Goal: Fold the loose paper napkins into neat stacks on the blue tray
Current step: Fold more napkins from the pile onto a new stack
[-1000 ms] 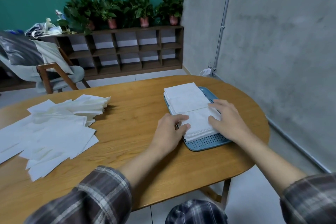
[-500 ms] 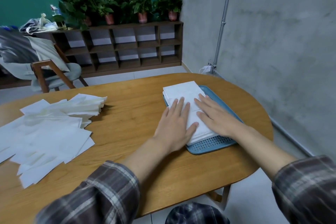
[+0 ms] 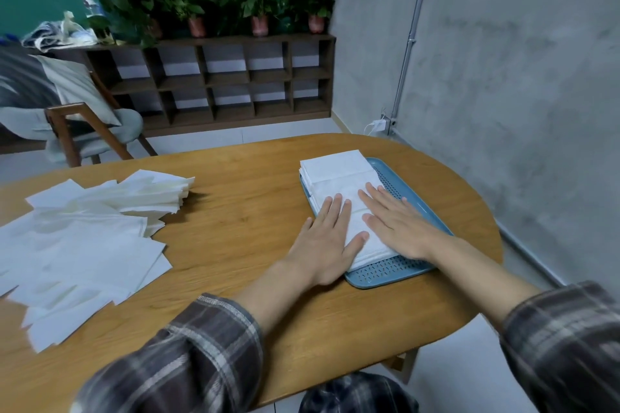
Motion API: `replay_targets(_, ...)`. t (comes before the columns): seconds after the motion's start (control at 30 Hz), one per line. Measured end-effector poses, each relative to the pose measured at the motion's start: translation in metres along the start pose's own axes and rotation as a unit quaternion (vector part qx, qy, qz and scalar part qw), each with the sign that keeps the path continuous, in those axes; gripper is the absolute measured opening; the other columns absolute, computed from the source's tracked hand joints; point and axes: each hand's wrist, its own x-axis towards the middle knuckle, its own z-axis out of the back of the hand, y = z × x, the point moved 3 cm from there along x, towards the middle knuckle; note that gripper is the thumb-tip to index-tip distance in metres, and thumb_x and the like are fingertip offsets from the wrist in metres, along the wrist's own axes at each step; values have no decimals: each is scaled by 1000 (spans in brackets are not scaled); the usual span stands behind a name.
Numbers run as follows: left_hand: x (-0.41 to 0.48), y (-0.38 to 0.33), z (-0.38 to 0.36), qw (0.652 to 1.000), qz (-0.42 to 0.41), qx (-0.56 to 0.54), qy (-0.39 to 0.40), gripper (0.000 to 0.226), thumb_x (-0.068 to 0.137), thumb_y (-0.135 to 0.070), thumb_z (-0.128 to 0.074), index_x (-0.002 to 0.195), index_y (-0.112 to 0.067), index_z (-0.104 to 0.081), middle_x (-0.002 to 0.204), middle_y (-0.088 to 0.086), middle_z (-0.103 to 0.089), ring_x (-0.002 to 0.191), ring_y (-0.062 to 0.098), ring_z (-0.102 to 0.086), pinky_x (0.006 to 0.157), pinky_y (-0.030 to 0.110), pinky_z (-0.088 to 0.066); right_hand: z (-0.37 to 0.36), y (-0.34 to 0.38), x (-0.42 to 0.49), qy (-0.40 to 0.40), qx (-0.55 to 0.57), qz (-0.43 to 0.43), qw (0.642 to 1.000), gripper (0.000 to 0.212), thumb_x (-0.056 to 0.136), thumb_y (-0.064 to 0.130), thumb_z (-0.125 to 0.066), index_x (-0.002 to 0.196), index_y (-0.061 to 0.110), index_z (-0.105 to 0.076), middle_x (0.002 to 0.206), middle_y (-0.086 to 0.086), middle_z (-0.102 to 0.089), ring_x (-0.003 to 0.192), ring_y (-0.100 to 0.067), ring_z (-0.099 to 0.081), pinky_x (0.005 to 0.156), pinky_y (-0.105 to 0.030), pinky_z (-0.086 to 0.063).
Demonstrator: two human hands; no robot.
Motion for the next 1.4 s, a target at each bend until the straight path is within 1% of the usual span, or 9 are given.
replay_targets(0.17, -23, 15, 34, 995, -20, -50, -82, 71, 110, -59, -26, 170, -27, -4, 177, -7, 3, 162, 8, 7, 133, 42, -1, 26, 30, -8, -61, -57, 17, 996, 59, 114, 45, -28, 169, 32, -12, 176, 12, 6, 161, -6, 12, 131, -41, 7)
replay_targets(0.4, -90, 86, 77, 992, 37, 1, -122, 68, 110, -57, -32, 169, -26, -15, 177, -2, -6, 163, 15, 1, 130, 39, -5, 14, 131, 1, -69, -39, 88, 993, 62, 111, 45, -42, 168, 32, -20, 177, 11, -4, 162, -7, 2, 128, -30, -5)
replay_targets(0.53, -142, 140, 99, 985, 74, 21, -157, 66, 110, -55, -37, 167, -25, -24, 175, 1, -18, 162, 21, -14, 130, 42, -18, -7, 200, 15, -62, -26, 125, 990, 63, 110, 45, -46, 167, 33, -23, 176, 12, -9, 162, -9, -3, 129, -36, -15)
replay_targets(0.67, -199, 193, 117, 976, 106, 42, -188, 58, 109, -49, -47, 161, -25, -38, 166, 0, -36, 150, 22, -38, 120, 34, -31, -38, 263, 33, -53, -10, 157, 986, 63, 109, 43, -49, 166, 33, -25, 175, 13, -14, 161, -8, -8, 127, -40, -22)
replay_targets(0.87, -252, 261, 119, 974, 163, 47, -148, 54, 104, -49, -56, 153, -28, -49, 161, -7, -44, 147, 17, -41, 117, 34, -36, -86, 330, 59, -62, 52, 196, 977, 45, 103, 32, -58, 148, 29, -53, 147, 13, -48, 142, -11, -38, 110, -36, -41)
replay_targets(1.0, -253, 274, 108, 979, 141, 18, -144, 59, 97, -56, -63, 149, -30, -54, 154, -12, -49, 143, 11, -42, 112, 27, -39, -112, 338, 82, -59, 119, 173, 976, 46, 100, 29, -66, 144, 18, -59, 139, 4, -55, 134, -16, -49, 96, -17, -31)
replay_targets(1.13, -234, 267, 104, 984, 97, 16, -150, 61, 94, -54, -68, 148, -29, -57, 154, -12, -52, 141, 8, -42, 114, 26, -37, -116, 324, 99, -95, 153, 146, 973, 48, 96, 32, -73, 141, 18, -63, 131, 2, -62, 128, -17, -55, 102, -21, -37)
replay_targets(1.3, -201, 258, 100, 987, 55, 22, -149, 53, 92, -56, -67, 136, -28, -65, 130, -10, -66, 123, 11, -52, 102, 35, -48, -97, 294, 106, -153, 209, 116, 959, 31, 89, 24, -81, 119, 23, -74, 118, 12, -70, 110, -3, -60, 88, 0, -33)
replay_targets(1.4, -182, 255, 102, 985, 50, 15, -163, 59, 86, -74, -57, 125, -32, -70, 112, -14, -69, 108, 6, -57, 92, 33, -51, -92, 278, 106, -154, 260, 106, 948, 24, 86, 20, -85, 108, 26, -76, 112, 21, -72, 101, 10, -60, 83, -1, -36)
